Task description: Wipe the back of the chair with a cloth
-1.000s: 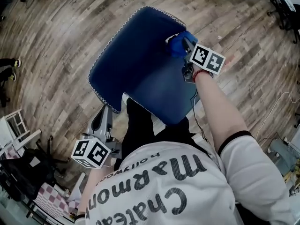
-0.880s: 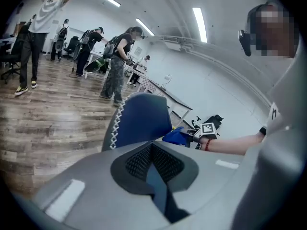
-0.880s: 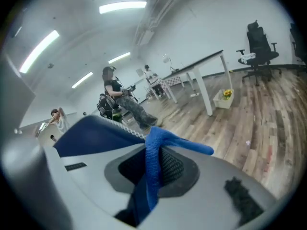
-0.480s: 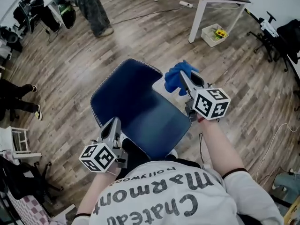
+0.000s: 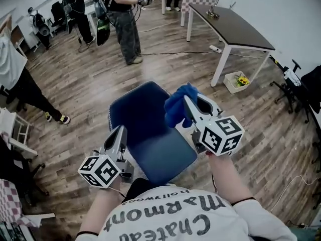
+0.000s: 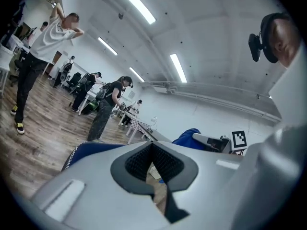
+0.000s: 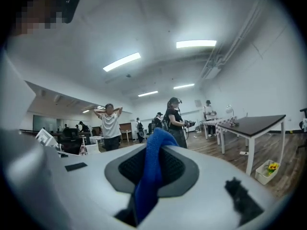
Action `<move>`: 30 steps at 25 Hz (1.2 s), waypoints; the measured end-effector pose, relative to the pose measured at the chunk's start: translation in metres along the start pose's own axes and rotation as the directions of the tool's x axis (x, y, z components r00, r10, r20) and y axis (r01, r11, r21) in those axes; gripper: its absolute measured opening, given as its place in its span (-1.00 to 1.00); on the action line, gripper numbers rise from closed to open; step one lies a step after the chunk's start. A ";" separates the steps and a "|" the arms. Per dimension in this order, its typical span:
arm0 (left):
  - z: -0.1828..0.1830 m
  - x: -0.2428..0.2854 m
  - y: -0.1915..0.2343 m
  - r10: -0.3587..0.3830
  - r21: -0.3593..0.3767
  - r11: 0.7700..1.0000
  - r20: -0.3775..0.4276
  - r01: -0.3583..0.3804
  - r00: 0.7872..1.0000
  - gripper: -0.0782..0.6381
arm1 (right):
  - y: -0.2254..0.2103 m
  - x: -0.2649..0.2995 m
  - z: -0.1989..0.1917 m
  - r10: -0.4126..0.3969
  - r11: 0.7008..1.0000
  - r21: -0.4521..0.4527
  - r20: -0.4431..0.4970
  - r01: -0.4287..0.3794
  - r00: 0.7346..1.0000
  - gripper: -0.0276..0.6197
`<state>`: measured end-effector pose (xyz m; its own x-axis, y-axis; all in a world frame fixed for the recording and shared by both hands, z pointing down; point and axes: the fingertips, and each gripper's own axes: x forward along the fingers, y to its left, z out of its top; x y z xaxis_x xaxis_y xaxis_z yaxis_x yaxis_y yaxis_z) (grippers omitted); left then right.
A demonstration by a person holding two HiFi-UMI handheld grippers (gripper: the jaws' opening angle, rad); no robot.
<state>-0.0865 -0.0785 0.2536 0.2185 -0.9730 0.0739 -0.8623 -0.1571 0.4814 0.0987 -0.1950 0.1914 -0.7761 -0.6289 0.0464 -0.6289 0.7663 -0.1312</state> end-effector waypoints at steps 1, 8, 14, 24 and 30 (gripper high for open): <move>0.010 -0.004 -0.005 -0.014 0.009 1.000 0.020 0.014 1.000 -0.76 | 0.009 -0.002 0.006 0.007 1.000 -0.001 0.010 -0.007 1.000 -0.72; 0.034 -0.043 -0.026 -0.081 0.070 0.995 0.038 0.078 0.996 -0.76 | 0.056 -0.021 0.001 -0.010 0.999 0.039 -0.011 0.010 1.000 -0.73; 0.025 -0.074 -0.023 -0.094 0.070 0.993 0.001 0.094 0.996 -0.76 | 0.081 -0.038 -0.016 -0.036 0.998 0.044 -0.065 0.039 0.997 -0.73; 0.005 -0.101 -0.016 -0.107 0.037 0.994 -0.020 0.107 0.994 -0.76 | 0.110 -0.057 -0.032 -0.052 0.998 0.025 -0.099 0.055 0.994 -0.73; 0.003 -0.110 -0.016 -0.115 0.035 0.993 -0.017 0.116 0.993 -0.76 | 0.122 -0.060 -0.039 -0.058 0.998 -0.039 -0.135 0.053 0.989 -0.73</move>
<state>-0.0984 0.0305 0.2353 0.3242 -0.9454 0.0330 -0.8466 -0.2744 0.4561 0.0666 -0.0590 0.2108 -0.7377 -0.6488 0.1868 -0.6704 0.7365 -0.0899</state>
